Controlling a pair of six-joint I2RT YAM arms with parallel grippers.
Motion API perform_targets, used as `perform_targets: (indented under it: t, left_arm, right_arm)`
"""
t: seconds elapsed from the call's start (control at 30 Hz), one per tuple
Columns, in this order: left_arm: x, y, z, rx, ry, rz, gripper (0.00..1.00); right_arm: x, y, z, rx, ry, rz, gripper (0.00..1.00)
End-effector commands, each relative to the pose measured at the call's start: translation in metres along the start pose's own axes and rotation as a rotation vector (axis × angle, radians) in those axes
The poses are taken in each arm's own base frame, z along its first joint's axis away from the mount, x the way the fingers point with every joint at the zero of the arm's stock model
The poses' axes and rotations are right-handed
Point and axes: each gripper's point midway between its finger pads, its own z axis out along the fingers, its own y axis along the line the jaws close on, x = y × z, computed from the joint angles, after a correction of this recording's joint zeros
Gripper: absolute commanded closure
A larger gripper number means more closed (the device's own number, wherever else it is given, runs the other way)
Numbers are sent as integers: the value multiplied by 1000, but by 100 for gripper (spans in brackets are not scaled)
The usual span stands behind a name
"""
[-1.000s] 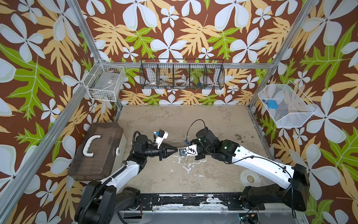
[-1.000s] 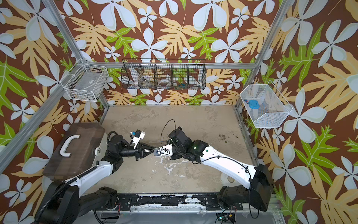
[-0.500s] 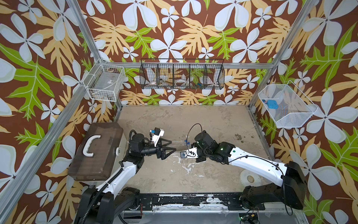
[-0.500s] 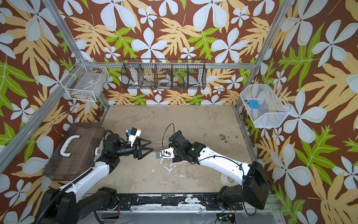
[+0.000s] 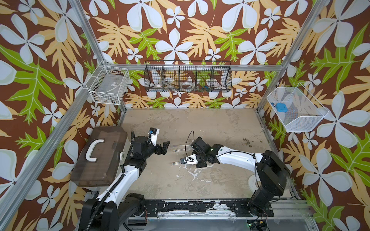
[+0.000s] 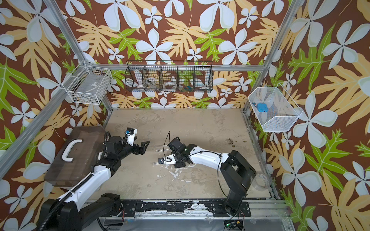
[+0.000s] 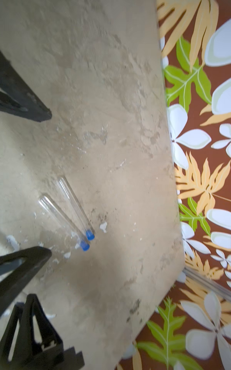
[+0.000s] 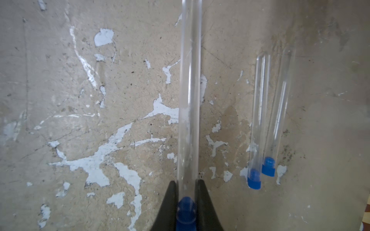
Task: Insert stoppers into test tubes
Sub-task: Place the test tube at the center of the board.
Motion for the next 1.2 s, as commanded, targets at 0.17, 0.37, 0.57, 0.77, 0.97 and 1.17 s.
perform_targets:
  t: [0.17, 0.37, 0.57, 0.77, 0.97, 1.17]
  left_arm:
    - [-1, 38, -3, -219, -22, 50, 0]
    - [3, 63, -8, -366, -64, 1, 0]
    - [1, 66, -6, -378, -80, 12, 0]
    - [-10, 59, -4, -350, -210, 111, 0]
    - [-4, 50, -2, -298, -321, 114, 0]
    - [19, 47, 1, -275, -315, 101, 0]
  right_arm:
    - [15, 12, 24, -88, 54, 54, 81]
    - [17, 15, 27, -101, 59, 61, 69]
    - [13, 9, 8, -66, 22, 65, 61]
    - [1, -33, -56, 66, -179, 212, 42]
    - [30, -78, -114, 290, -400, 510, 1]
    - [114, -102, -139, 553, -396, 818, 0]
